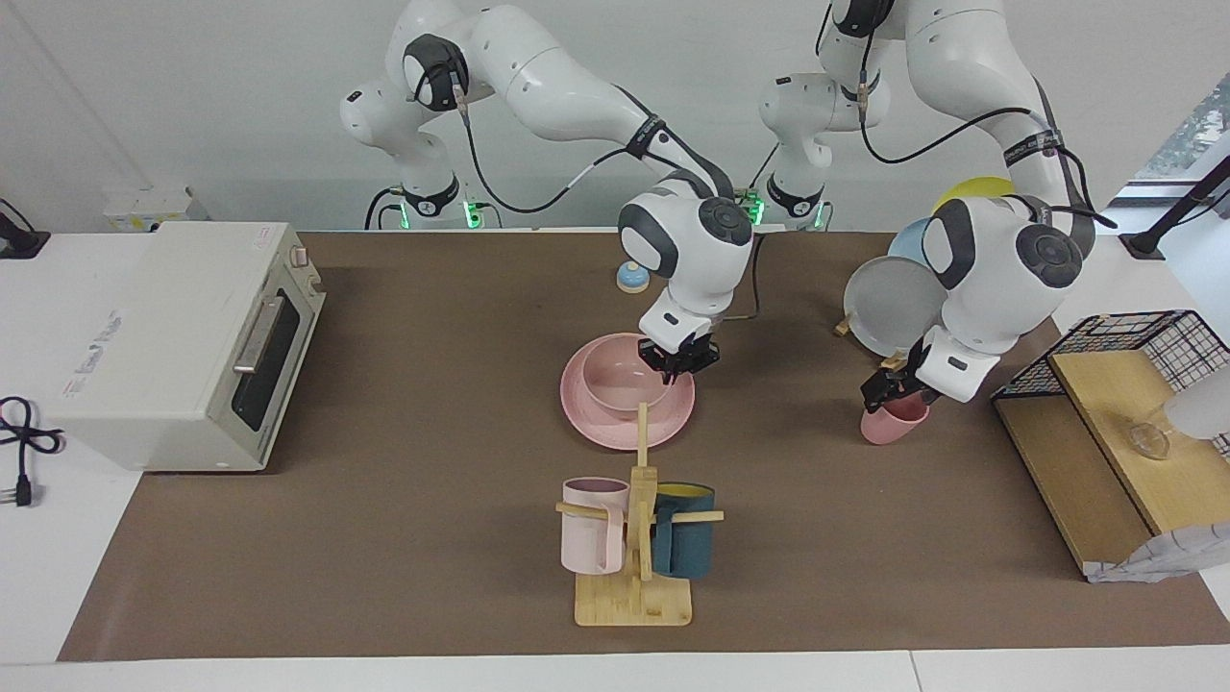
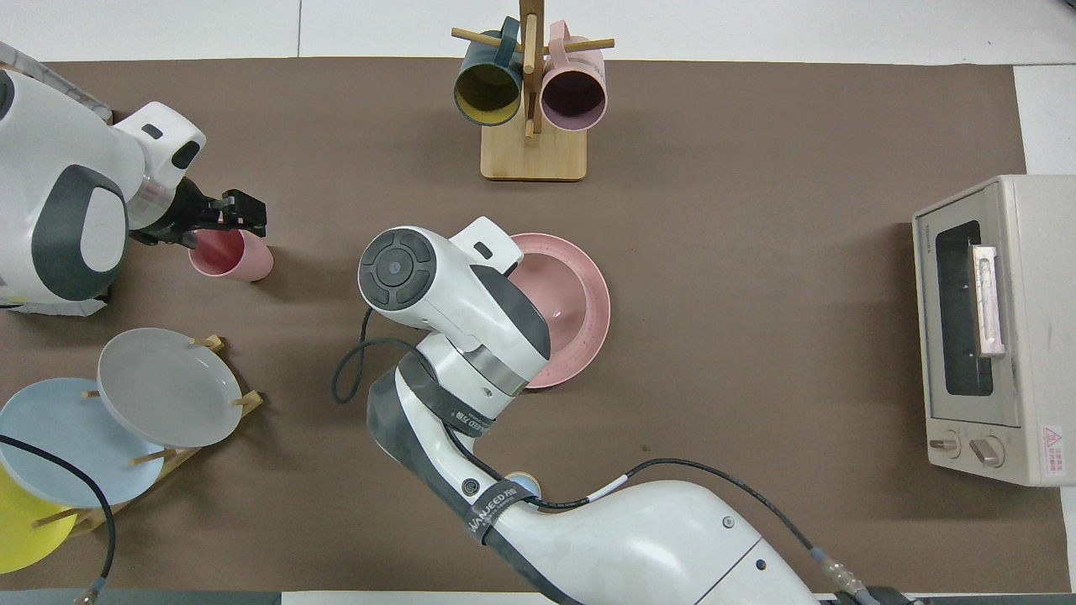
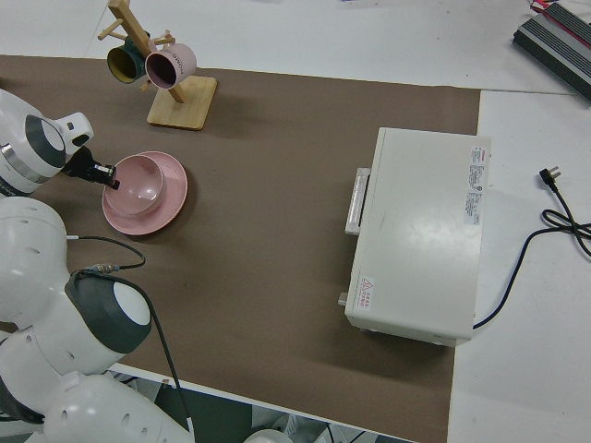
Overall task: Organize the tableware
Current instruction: 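Set the bowl on the plate while the left gripper grasps the cup, then lift the cup with the left gripper while the right gripper withdraws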
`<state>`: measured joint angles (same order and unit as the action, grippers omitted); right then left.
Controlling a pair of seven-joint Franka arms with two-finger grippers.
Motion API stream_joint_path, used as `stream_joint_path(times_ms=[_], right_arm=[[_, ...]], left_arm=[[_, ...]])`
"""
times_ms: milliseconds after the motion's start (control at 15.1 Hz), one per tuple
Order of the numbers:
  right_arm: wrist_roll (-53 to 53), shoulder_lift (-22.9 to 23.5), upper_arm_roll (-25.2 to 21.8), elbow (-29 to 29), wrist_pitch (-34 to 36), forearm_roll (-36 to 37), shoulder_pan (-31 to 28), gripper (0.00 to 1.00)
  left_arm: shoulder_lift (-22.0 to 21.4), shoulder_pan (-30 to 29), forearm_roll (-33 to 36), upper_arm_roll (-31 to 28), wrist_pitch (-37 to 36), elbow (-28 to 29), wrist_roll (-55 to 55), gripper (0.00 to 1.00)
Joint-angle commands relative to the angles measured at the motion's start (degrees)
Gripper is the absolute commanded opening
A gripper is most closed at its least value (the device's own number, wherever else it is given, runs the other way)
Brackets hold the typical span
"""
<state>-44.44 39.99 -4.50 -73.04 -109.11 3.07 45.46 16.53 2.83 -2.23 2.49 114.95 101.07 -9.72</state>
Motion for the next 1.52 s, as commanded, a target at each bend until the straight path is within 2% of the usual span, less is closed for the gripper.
stream_joint_path(times_ms=[0,199,265,331,398,464,795,994,1127,1325,1458], right_arm=[[-0.1,-0.5,0.0,1.8,1.8,0.4,-1.6,1.0],[0.2,-4.2,0.1,3.5,4.6,0.1,-4.6,1.0],[1.4,-6.2,-0.1,4.0,6.3,-0.1,-5.6,1.0],[4.1,-8.6,-0.1,3.8,7.7,-0.3,-7.4,1.0],[7.0,-11.9,-0.1,2.8,10.1,-0.7,-9.6,1.0],[9.7,-15.2,-0.1,0.9,13.7,-1.0,-12.1,1.0],[22.5,-27.7,-0.1,-5.5,23.8,-1.4,-23.4,1.0],[32.5,-35.0,-0.3,-14.9,24.7,-1.5,-30.0,1.0],[34.8,-36.6,-1.7,-16.3,24.9,-1.5,-32.0,1.0],[35.7,-39.1,-2.4,-20.1,23.0,-1.5,-34.4,1.0],[40.0,-39.6,-3.2,-20.9,21.2,-1.6,-35.3,1.0]], left_arm=[[-1.0,1.6,-0.8,-0.4,2.1,2.6,-2.8,1.0],[-0.9,1.7,-0.8,-0.4,4.7,4.6,-2.9,1.0],[-1.0,1.7,-0.8,-0.4,6.2,5.7,-2.8,0.96],[-1.0,1.7,-0.8,-0.4,7.6,6.6,-2.8,0.79],[-1.1,1.7,-0.8,-0.4,8.3,7.3,-2.2,0.36],[-1.4,1.7,-0.8,-0.5,8.2,7.7,-1.8,0.0],[-1.4,1.8,-0.3,-0.5,2.7,3.4,1.1,0.0],[-1.5,3.0,-0.3,-0.5,-1.4,0.0,0.6,0.0],[-1.4,3.9,-0.9,-0.2,-8.1,-6.3,-1.2,0.0],[0.0,9.5,-4.2,-0.3,-19.4,-17.6,-11.4,0.0],[0.5,14.5,-5.2,-0.2,-20.4,-20.6,-21.1,0.0]])
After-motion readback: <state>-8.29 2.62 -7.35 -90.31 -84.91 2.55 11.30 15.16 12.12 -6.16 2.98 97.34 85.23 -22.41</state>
